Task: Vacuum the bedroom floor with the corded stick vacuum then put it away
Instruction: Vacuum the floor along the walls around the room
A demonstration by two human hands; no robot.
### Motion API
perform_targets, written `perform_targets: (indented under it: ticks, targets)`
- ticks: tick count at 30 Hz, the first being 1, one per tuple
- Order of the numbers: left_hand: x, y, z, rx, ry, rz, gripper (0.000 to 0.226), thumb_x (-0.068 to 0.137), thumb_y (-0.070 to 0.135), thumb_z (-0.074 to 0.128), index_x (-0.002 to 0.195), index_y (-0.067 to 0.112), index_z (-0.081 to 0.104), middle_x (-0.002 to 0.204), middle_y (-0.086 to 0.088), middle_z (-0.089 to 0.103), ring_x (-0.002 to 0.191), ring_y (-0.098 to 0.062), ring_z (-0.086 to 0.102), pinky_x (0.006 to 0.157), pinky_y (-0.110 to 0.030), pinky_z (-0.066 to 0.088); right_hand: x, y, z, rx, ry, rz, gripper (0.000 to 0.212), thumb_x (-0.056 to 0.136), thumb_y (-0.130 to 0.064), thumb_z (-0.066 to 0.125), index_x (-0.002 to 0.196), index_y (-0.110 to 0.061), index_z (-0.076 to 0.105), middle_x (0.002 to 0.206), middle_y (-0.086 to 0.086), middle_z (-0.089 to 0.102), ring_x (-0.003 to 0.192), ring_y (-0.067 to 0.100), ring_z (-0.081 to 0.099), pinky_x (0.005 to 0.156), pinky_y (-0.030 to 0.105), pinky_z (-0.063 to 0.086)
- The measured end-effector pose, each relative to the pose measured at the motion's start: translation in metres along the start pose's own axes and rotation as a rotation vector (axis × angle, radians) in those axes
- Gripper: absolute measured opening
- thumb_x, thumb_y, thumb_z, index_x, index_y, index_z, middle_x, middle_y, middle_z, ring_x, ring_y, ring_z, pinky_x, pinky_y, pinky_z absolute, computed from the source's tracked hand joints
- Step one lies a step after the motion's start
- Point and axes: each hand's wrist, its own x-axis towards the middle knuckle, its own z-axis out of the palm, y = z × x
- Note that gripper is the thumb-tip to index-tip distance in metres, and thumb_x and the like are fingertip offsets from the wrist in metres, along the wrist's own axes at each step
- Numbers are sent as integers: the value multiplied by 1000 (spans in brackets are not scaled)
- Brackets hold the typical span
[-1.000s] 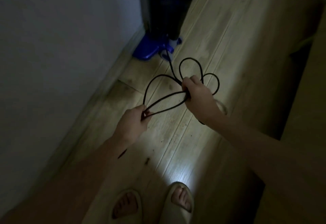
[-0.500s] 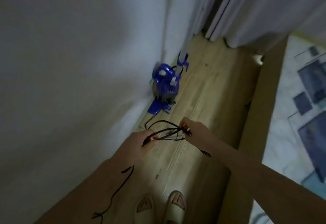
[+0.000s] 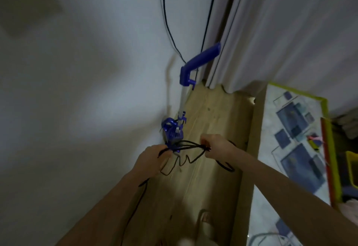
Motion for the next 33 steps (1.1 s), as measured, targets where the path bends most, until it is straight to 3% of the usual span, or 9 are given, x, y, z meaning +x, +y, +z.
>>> perform_targets:
  ticks: [5,10,12,14,19,22,26,30,33]
  targets:
    - [23,41,13,77,49,-66,22,101,28,45,83,23,56,70,9,52,65,-12,51,61,-25,40,-1,24,-22,14,36,11,16,85,-8,62,92,-17,51,92,5,61,83,20,60,63,26,49]
    - [35,55,38,-38,54,-180,25,103,21,44,97,13,66,77,10,51,75,-8,50,65,-12,35,18,58,-55,489,-116,73,21,82,1,70,96,-9,57,90,14,71,78,21,72,78,35,60]
    - [37,63,48,-180,101,-212,24,102,14,46,92,12,67,75,13,50,71,-4,48,64,-7,37,25,65,-73,591,-173,65,22,83,4,68,100,-6,58,92,19,71,77,23,72,77,33,60]
    - [42,73,55,-238,145,-232,27,101,18,48,79,24,63,69,12,53,65,-1,49,62,-11,37,31,66,-86,659,-171,49,22,84,4,66,104,-3,59,92,20,72,80,24,73,77,31,60]
    - [46,95,75,-425,137,-312,14,97,36,54,106,27,58,90,18,61,82,1,57,73,-18,46,39,54,-95,903,-125,75,15,88,5,62,101,0,58,101,28,68,93,36,69,78,32,60]
    - [44,94,86,-392,184,-343,39,79,44,74,109,25,58,102,11,64,93,-8,62,84,-31,54,40,42,-88,1044,-80,135,21,88,7,62,108,6,57,94,26,67,85,33,68,72,30,59]
    - [41,87,86,-398,281,-359,10,77,38,68,79,31,61,71,12,64,70,-13,66,72,-46,57,38,29,-77,1172,-88,198,13,90,11,55,102,6,58,86,20,65,66,20,67,60,24,59]
    - [41,84,81,-429,343,-389,18,89,29,64,71,30,62,63,12,59,62,-8,57,58,-25,45,38,26,-74,1170,-117,202,14,90,13,54,83,0,57,81,19,63,64,21,66,60,26,59]
    - [35,74,75,-307,238,-343,21,96,31,56,82,19,67,69,9,59,62,-8,56,58,-23,40,45,34,-70,961,-49,147,19,86,13,58,81,-4,53,91,30,63,77,31,66,72,37,61]
